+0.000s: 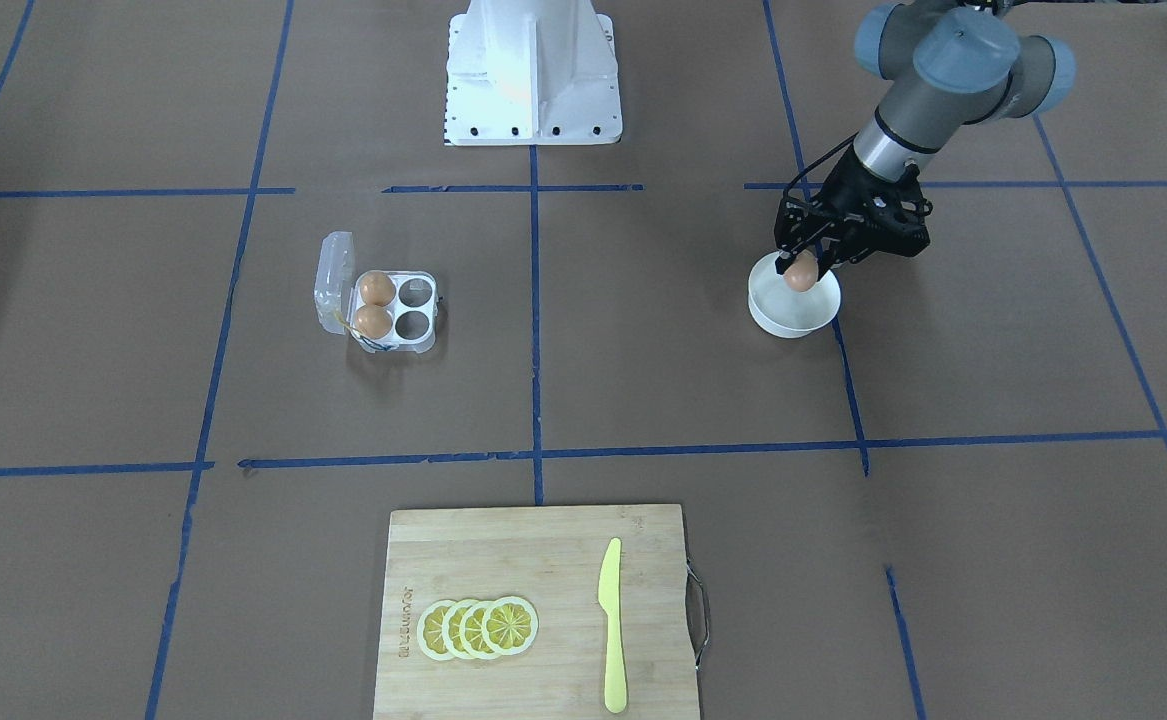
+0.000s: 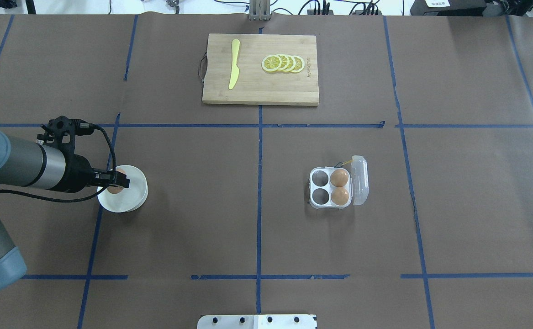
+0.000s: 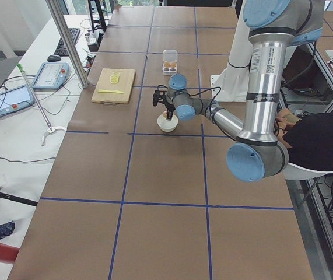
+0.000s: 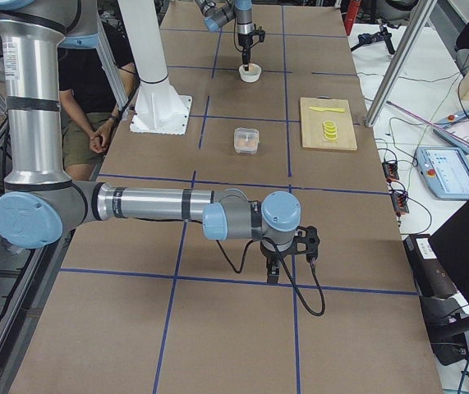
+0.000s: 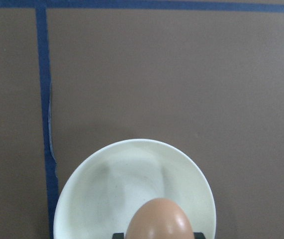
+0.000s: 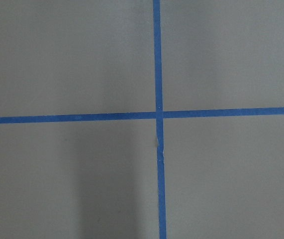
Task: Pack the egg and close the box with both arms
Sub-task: 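Carry the egg with the left gripper and lower it into the egg box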
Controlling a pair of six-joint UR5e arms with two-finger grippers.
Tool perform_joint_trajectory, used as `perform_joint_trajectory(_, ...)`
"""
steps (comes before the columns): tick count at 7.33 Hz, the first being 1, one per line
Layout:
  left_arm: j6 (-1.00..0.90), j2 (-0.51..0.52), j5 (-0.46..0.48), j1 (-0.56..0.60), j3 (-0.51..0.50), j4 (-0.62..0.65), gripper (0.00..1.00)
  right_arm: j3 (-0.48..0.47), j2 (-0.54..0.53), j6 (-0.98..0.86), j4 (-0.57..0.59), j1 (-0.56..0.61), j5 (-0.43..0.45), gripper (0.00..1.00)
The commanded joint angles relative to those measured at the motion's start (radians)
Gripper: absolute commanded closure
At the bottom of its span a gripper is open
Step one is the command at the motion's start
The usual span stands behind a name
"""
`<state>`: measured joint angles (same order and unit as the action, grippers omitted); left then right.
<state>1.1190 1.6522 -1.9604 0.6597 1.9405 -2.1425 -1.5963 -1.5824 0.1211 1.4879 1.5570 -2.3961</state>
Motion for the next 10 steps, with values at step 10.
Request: perform_joint_trajectory(10,0.14,0.834,0.216,-0.252,-0.715,-0.321,1.0,0.001,0.009,0.0,0.0,0.0,-0.032,0.0)
